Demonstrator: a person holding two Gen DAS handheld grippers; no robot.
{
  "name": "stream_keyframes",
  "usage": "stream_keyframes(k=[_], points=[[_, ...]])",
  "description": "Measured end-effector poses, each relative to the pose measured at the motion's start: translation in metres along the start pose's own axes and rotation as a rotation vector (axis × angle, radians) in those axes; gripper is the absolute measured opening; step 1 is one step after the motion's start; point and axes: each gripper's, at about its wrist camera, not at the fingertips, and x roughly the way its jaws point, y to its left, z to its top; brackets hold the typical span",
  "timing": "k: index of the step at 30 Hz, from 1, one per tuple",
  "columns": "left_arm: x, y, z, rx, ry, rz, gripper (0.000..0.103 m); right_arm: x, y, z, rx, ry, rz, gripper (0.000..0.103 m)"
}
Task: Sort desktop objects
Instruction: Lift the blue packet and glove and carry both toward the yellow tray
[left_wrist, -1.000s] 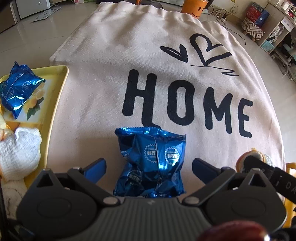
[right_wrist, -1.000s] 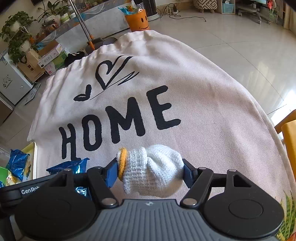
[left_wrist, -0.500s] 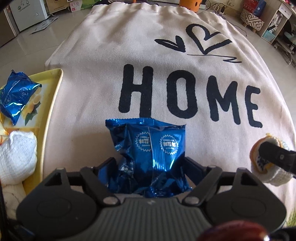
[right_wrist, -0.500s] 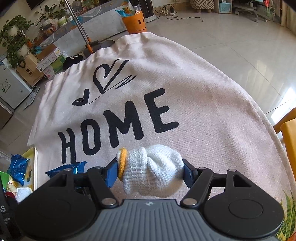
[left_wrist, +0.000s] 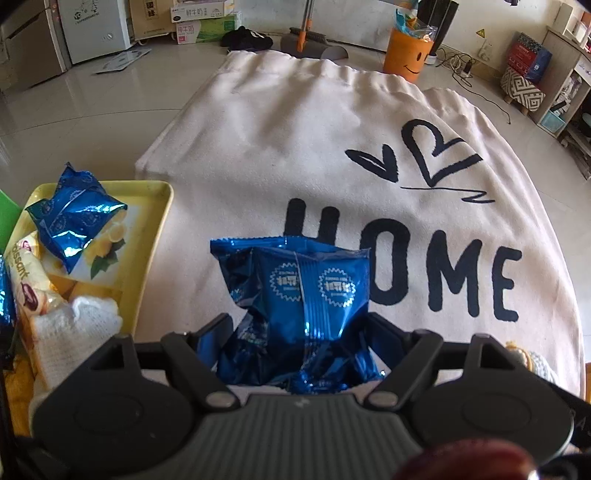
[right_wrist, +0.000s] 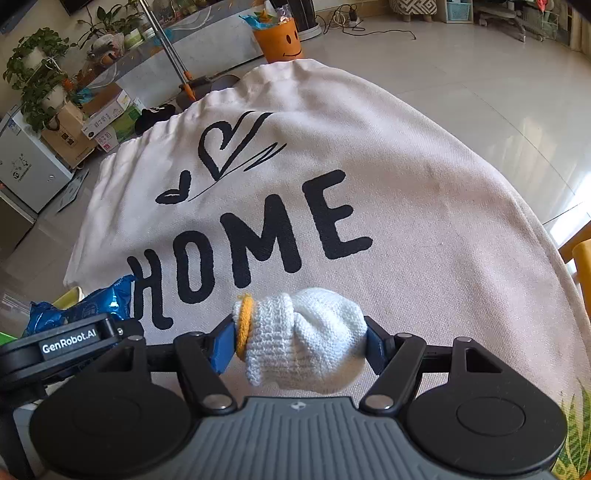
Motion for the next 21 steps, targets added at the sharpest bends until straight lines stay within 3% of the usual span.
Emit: stream_keyframes(k=[7, 21], points=[[0.000, 0.011, 0.004, -0.050, -0.003, 0.047, 0.080, 0.001, 0.007, -0.002, -0.023, 0.010, 0.044, 0.069], [-0.005, 0.020, 0.007, -0.080, -0.009, 0.052, 0.080, 0.006, 0.017, -0.007, -0.053, 0.033, 0.082, 0.069]])
